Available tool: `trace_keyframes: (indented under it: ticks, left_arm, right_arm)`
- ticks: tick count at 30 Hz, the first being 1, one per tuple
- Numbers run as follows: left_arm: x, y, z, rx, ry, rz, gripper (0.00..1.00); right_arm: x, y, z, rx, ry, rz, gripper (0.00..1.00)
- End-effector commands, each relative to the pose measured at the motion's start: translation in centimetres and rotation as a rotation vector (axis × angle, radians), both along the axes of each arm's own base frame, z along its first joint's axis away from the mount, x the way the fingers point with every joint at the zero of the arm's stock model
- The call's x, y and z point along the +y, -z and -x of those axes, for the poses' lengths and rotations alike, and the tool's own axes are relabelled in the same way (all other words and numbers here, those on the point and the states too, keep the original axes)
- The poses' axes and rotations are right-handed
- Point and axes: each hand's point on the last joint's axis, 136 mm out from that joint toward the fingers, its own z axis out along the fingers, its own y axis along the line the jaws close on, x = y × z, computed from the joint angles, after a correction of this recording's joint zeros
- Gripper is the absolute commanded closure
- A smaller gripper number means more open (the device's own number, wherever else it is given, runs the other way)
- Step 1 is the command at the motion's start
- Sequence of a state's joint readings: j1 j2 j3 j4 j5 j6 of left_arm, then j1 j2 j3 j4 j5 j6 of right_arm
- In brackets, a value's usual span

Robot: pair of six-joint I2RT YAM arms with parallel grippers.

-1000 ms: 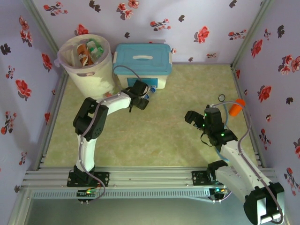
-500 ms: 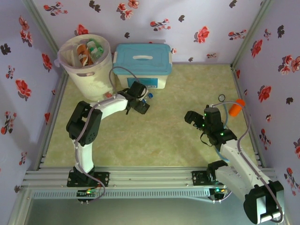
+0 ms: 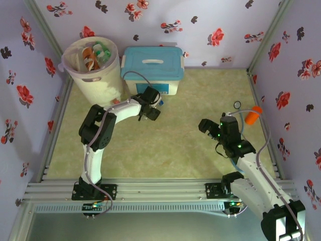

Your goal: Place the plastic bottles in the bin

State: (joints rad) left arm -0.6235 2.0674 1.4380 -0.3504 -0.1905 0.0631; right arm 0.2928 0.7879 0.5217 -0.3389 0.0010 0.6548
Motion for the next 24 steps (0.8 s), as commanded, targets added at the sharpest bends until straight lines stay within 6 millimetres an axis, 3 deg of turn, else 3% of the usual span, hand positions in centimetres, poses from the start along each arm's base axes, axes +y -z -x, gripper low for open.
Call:
trace_keyframes:
  ticks: [1,4,10,13,16,20,24]
  left_arm:
    - [0.3,-1.2,0.4,-0.007,-0.003,0.011,0.29]
    - [0.0,-3.2,0.3,-0.038,-0.005,0.040,0.33]
    - [-0.4,-9.7,0.2,-0.123,-0.004,0.118,0.42]
    - [-0.2,-13.8,0.8,-0.150,-0.020,0.157,0.42]
    - [0.6,-19.7,1.7,-0.250,-0.039,0.225,0.48]
    - [3.6,-27.4,2.7,-0.404,-0.095,0.322,0.61]
    - [9.0,-33.5,2.4,-0.493,-0.227,0.404,0.69]
  right_arm:
    - [-0.1,0.1,-0.3,-0.004,0.004,0.012,0.01]
    - [0.2,0.3,-0.5,0.003,-0.003,0.008,0.01]
    - [0.3,0.3,-0.9,0.003,-0.005,0.009,0.01]
    - [0.4,0.4,-1.1,0.007,-0.008,0.007,0.01]
    - [0.3,0.4,-1.2,0.004,-0.003,0.011,0.01]
    - [0.5,0.7,-1.3,0.005,-0.005,-0.001,0.01]
    - [0.4,0.8,-1.2,0.005,-0.009,0.008,0.01]
